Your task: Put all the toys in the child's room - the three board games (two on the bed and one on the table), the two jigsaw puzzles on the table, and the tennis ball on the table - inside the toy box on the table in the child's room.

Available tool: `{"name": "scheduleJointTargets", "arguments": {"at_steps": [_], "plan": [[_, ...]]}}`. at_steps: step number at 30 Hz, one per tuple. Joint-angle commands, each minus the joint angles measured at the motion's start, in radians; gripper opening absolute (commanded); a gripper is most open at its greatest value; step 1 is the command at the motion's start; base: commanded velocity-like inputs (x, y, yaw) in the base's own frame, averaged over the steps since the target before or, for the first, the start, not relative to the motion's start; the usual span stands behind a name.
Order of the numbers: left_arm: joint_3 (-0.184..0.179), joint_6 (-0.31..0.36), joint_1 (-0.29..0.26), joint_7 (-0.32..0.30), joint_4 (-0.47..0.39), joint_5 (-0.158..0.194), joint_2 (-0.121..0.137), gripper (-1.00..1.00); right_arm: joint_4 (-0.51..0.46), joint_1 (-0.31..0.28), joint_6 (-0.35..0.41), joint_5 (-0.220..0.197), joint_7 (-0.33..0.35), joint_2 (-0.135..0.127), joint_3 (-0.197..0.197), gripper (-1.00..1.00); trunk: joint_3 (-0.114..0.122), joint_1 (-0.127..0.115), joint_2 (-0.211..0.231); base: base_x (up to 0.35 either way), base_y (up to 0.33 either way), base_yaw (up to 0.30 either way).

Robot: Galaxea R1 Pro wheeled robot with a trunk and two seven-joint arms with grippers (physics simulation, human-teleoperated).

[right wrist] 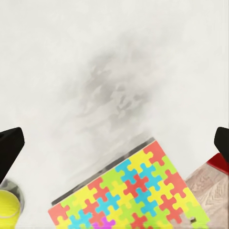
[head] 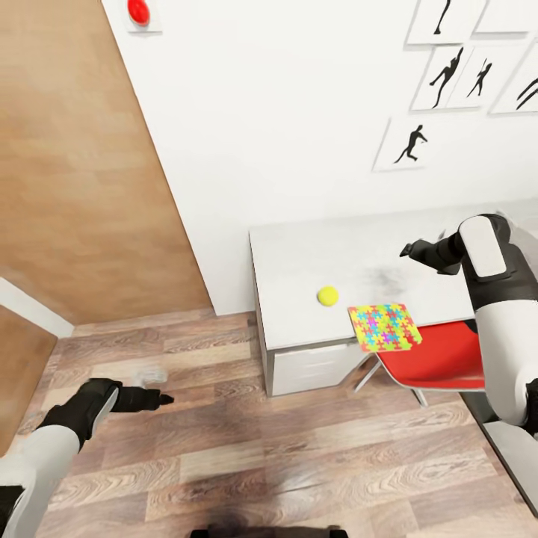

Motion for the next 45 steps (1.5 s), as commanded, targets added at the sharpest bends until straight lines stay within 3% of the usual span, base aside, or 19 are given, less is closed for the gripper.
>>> {"name": "scheduleJointTargets", "arguments": {"at_steps": [1, 2, 5, 8, 16, 25, 36, 45], "plan": [[0.008, -0.021, 0.007, 0.023, 0.016, -0.007, -0.007, 1.00, -0.003, 0.005, 0.002, -0.010, -0.010, 0.000, 0.000, 1.00, 0.000, 0.001, -0.002, 0.000, 0.000, 0.000], [0.014, -0.072, 0.019, 0.080, 0.050, -0.003, -0.019, 1.00, -0.007, 0.012, 0.002, -0.010, -0.010, 0.000, 0.000, 1.00, 0.002, 0.001, -0.002, 0.000, 0.000, 0.000], [0.020, -0.162, 0.033, 0.173, 0.113, 0.010, -0.044, 1.00, -0.012, 0.020, 0.002, -0.010, -0.009, -0.001, 0.000, 1.00, 0.007, 0.001, -0.002, 0.000, 0.000, 0.000], [0.025, -0.221, 0.040, 0.233, 0.175, 0.027, -0.063, 1.00, -0.014, 0.025, 0.002, -0.010, -0.009, 0.001, 0.000, 1.00, 0.012, 0.001, -0.002, 0.000, 0.000, 0.000], [0.027, -0.384, 0.094, 0.301, 0.311, 0.041, -0.112, 1.00, -0.017, 0.047, -0.003, -0.008, -0.008, 0.004, 0.000, 1.00, 0.025, 0.001, -0.002, 0.000, 0.000, 0.000], [0.025, -0.498, 0.209, 0.437, 0.344, 0.037, -0.147, 1.00, -0.021, 0.069, -0.007, -0.008, -0.006, 0.003, 0.000, 1.00, 0.040, 0.001, -0.002, 0.000, 0.000, 0.000], [0.020, -0.595, 0.335, 0.488, 0.356, 0.028, -0.187, 1.00, -0.017, 0.091, -0.007, -0.011, -0.004, 0.004, 0.000, 1.00, 0.059, 0.001, -0.002, 0.000, 0.000, 0.000], [0.019, -0.653, 0.364, 0.509, 0.356, 0.030, -0.191, 1.00, -0.018, 0.111, -0.007, -0.010, -0.004, 0.004, 0.000, 1.00, 0.074, 0.001, -0.002, 0.000, 0.000, 0.000]]}}
